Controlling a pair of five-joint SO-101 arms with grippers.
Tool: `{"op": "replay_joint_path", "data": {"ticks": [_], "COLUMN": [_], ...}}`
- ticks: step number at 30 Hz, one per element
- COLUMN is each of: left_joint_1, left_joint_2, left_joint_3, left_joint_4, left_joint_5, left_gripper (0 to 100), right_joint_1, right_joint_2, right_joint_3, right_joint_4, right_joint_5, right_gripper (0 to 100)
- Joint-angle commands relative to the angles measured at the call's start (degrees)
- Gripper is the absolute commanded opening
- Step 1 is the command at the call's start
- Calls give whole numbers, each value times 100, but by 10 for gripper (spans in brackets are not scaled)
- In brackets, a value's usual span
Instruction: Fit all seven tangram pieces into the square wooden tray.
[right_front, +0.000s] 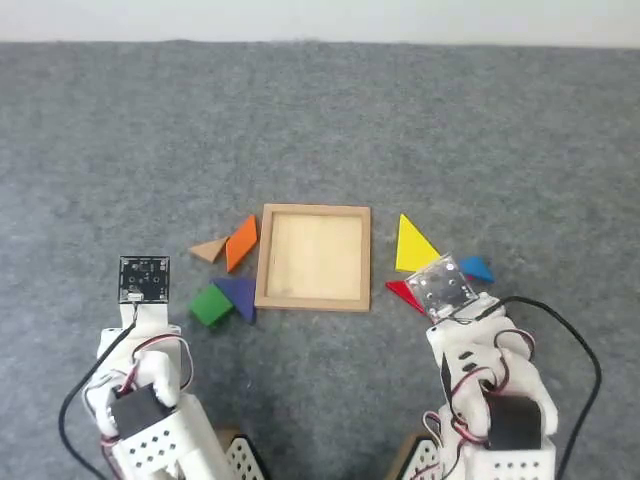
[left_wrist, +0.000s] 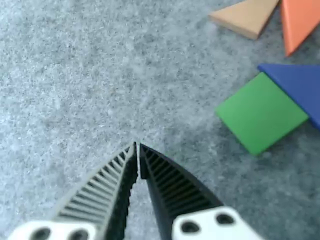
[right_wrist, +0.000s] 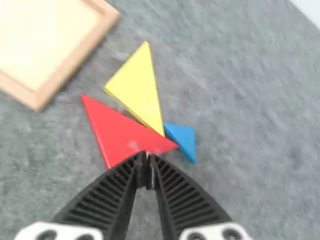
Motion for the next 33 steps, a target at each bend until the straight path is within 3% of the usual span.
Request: {"op": "replay_joint_path", "data": {"ticks": [1,3,8,14,22,33], "left_joint_1": [-18,-18,-18,-18,-18,-18], "left_joint_2": [-62,-62,-62,-62,-62,-62], "left_joint_3": [-75,-75,-75,-75,-75,-75], "left_joint_4": [9,9,9,9,9,9], "left_joint_5": [-26,-26,-26,-26,-26,-26], "left_gripper": [13,13,13,13,13,13], "right_joint_1": [-84,-84,-365,-919,-347,-321], "right_joint_2": [769,1402,2862,3644,3064,1727], "right_joint_3": [-352,-378,-387,-202,545,1002], "right_joint_4": [-101,-277,-778,-1613,-2000,-1648], "right_joint_5": [-26,-53,-79,-800,-800,-800], "right_gripper": [94,143,151,154,154,154]}}
